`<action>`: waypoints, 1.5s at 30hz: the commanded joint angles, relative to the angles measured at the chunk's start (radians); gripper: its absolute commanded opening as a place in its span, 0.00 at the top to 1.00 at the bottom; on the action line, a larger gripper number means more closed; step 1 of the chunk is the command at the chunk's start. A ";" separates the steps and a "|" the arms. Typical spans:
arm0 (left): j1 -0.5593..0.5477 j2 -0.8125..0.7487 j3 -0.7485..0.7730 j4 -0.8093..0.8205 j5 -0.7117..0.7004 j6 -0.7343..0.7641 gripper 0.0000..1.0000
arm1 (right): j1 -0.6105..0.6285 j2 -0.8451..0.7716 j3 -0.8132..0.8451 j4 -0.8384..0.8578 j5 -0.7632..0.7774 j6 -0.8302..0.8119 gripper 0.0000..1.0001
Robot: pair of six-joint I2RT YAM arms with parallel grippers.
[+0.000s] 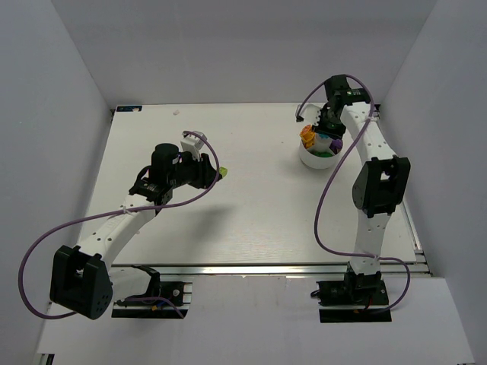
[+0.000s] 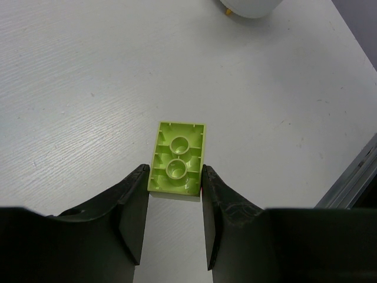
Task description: Sort the legos into containers by color
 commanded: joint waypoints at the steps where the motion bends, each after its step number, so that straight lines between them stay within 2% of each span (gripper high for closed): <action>1: -0.003 -0.040 -0.006 0.000 0.019 0.014 1.00 | 0.013 0.006 0.020 -0.034 0.068 -0.228 1.00; 3: -0.003 -0.041 -0.006 0.002 0.017 0.012 1.00 | 0.019 0.015 0.034 -0.037 0.077 -0.231 0.99; 4: -0.003 -0.041 -0.006 0.000 0.017 0.012 1.00 | 0.021 0.025 0.036 -0.037 0.085 -0.231 0.93; 15: -0.003 -0.045 -0.006 0.000 0.017 0.015 1.00 | 0.052 0.052 0.037 -0.025 0.144 -0.232 0.71; 18: -0.003 -0.046 -0.006 0.000 0.016 0.015 1.00 | 0.055 0.051 0.040 -0.020 0.152 -0.232 0.59; 21: -0.003 -0.046 -0.006 0.002 0.017 0.015 1.00 | 0.056 0.048 0.045 -0.017 0.158 -0.231 0.35; 22: -0.003 -0.046 -0.006 0.002 0.019 0.015 1.00 | 0.058 0.042 0.048 -0.015 0.158 -0.231 0.32; 28: -0.003 -0.048 -0.008 0.005 0.028 0.015 1.00 | 0.058 0.012 0.065 -0.005 0.163 -0.235 0.30; 30: -0.003 -0.051 -0.011 0.009 0.043 0.014 1.00 | 0.055 -0.001 0.132 0.000 0.149 -0.205 0.31; 33: -0.003 -0.057 -0.025 0.051 0.127 0.006 1.00 | 0.055 -0.055 0.223 -0.008 0.047 -0.086 0.32; 35: -0.003 -0.058 -0.043 0.100 0.232 -0.001 1.00 | 0.050 -0.115 0.202 -0.003 -0.157 0.043 0.34; 36: -0.003 -0.058 -0.049 0.121 0.278 -0.012 1.00 | 0.049 -0.195 0.166 0.021 -0.262 0.209 0.41; 37: -0.003 -0.055 -0.063 0.196 0.327 -0.027 1.00 | 0.044 -0.243 0.028 0.035 -0.510 0.281 0.60; 38: -0.003 -0.046 -0.075 0.242 0.443 -0.046 1.00 | 0.036 -0.291 -0.052 0.037 -0.633 0.330 0.68; 39: -0.003 -0.022 -0.101 0.338 0.498 -0.096 1.00 | 0.044 -0.331 -0.112 -0.026 -0.755 0.350 0.76; 40: -0.012 -0.006 -0.112 0.379 0.543 -0.127 1.00 | 0.052 -0.336 -0.189 -0.070 -0.965 0.346 0.83; 41: -0.012 0.008 -0.123 0.423 0.604 -0.155 1.00 | 0.078 -0.345 -0.226 -0.103 -1.057 0.340 0.82; 42: -0.012 0.029 -0.147 0.519 0.626 -0.223 1.00 | 0.085 -0.374 -0.269 -0.133 -1.131 0.319 0.68; 43: -0.012 0.037 -0.158 0.561 0.640 -0.257 1.00 | 0.093 -0.388 -0.321 -0.135 -1.208 0.309 0.56; 44: -0.012 0.041 -0.166 0.595 0.643 -0.284 1.00 | 0.093 -0.399 -0.335 -0.143 -1.249 0.305 0.39; 45: -0.012 0.043 -0.169 0.629 0.637 -0.307 1.00 | 0.087 -0.406 -0.346 -0.123 -1.295 0.329 0.28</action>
